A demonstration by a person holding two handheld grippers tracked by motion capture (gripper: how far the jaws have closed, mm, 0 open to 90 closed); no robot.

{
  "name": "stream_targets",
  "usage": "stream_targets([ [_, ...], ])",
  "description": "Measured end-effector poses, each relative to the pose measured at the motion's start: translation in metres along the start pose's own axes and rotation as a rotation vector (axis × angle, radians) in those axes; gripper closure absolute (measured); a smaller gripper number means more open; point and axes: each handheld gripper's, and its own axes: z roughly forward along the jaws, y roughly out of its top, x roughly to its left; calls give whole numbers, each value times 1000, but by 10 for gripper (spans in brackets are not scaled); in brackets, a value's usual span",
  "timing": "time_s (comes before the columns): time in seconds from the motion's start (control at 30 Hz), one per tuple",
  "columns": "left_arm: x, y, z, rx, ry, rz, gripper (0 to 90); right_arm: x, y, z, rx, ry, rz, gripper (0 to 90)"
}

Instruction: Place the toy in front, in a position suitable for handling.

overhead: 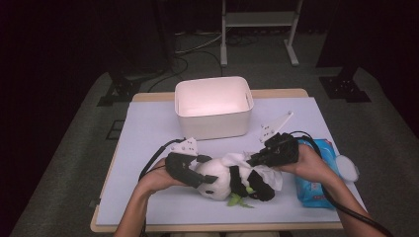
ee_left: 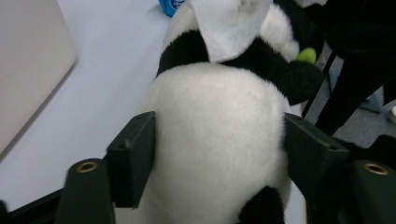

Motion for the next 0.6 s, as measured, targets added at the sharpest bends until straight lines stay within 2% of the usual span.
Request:
stream_targets([
  [0.07, 1, 2, -2, -3, -22, -32, 242, 2, -3, 1, -1, 11, 2, 847],
  [0.17, 4, 5, -5, 0, -21, -60, 211, 3, -6, 1, -6, 22, 2, 848],
  [0.23, 7, 6, -4, 15, -25, -97, 183, 4, -7, 1, -6, 31, 5, 847],
  [0.3, 7, 6, -1, 36, -4, -102, 119, 6, -8, 1, -4, 32, 1, 847],
  [0.37, 7, 5, 2, 45, -10, -111, 86, 7, -8, 1, 0, 33, -6, 847],
  [0.43, 8, 3, 7, 72, 1, -126, 26, 8, -9, 1, 0, 39, -11, 847],
  [0.53, 7, 0, 10, 69, -15, -125, 26, 10, -9, 1, -2, 41, -11, 847],
  [0.57, 6, -1, 10, 62, -37, -120, 54, 9, -10, 1, -3, 39, -18, 847],
  [0.6, 5, -1, 11, 59, -45, -97, 106, 10, -10, 1, -4, 40, -13, 847],
])
